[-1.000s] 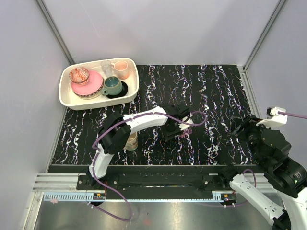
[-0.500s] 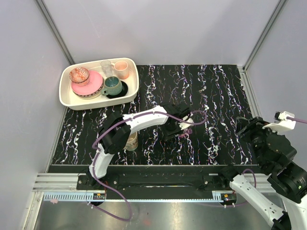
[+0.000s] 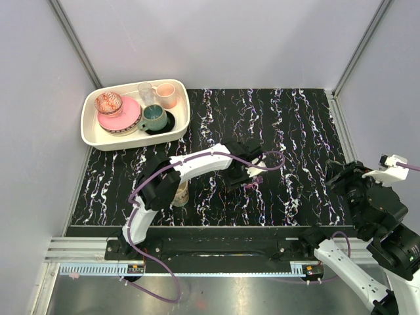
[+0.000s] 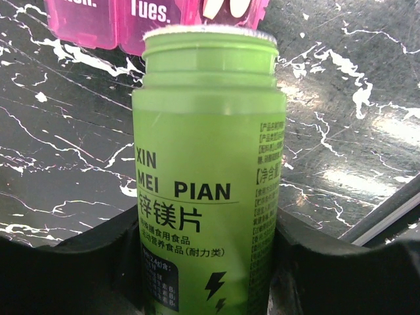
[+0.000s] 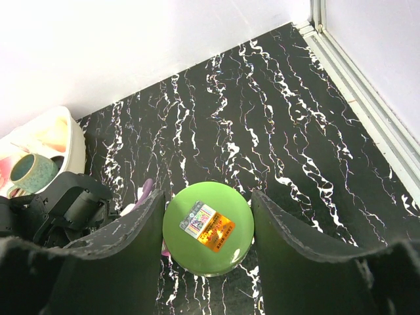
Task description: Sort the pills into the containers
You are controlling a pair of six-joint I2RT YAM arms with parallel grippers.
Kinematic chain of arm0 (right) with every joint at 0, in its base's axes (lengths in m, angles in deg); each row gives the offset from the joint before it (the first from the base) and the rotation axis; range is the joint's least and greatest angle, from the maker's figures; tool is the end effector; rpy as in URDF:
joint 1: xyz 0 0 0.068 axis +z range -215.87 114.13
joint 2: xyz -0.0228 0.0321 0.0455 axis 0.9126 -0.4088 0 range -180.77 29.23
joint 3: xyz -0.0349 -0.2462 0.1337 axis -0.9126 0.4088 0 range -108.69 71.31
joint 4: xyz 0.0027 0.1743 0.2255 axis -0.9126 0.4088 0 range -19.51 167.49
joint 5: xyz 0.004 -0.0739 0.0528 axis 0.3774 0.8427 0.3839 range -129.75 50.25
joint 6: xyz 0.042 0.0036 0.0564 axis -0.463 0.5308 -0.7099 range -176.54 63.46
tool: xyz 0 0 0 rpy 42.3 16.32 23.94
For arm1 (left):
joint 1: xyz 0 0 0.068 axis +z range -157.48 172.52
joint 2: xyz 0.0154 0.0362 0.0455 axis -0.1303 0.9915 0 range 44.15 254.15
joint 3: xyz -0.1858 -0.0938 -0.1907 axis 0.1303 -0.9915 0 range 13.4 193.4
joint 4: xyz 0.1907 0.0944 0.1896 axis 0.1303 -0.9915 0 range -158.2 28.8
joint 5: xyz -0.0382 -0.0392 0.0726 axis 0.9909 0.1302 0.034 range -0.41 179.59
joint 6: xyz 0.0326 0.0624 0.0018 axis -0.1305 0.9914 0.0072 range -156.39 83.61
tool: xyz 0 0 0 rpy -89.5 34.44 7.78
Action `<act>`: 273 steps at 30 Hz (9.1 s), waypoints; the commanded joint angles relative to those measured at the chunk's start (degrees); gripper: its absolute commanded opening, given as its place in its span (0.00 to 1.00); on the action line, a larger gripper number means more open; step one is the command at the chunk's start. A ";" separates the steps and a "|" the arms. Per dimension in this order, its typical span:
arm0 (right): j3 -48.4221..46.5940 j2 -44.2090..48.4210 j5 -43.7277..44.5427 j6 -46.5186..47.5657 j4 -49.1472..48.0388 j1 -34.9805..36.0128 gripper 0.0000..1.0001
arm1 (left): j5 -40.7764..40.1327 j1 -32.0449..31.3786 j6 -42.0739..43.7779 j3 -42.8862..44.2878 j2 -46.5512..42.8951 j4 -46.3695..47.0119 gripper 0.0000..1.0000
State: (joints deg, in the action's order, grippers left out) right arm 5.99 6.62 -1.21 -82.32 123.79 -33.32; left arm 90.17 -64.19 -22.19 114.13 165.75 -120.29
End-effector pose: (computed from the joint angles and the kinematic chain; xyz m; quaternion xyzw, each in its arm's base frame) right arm 0.0546 -0.0077 0.4241 0.1677 0.7374 0.0722 0.6503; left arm 0.2520 -0.3849 0.1769 0.5781 0.8112 -0.0364 0.0797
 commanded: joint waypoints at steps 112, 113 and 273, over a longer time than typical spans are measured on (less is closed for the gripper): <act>-0.60 1.08 2.06 -1.11 0.58 -0.12 0.00 | -0.84 -0.86 -4.17 -14.14 -9.80 14.52 0.00; -0.60 0.99 1.97 -1.20 0.49 -0.12 0.00 | -0.84 -0.86 -4.70 -15.20 -11.28 16.53 0.00; -2.53 -24.15 -99.10 -3.40 -38.88 -0.12 0.00 | 30.18 -6.31 -46.89 -50.63 -56.03 107.87 0.00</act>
State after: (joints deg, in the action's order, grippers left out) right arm 2.89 -17.73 -89.95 -84.40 81.41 -34.28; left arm 121.05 -71.30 -68.42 60.25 110.19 -24.03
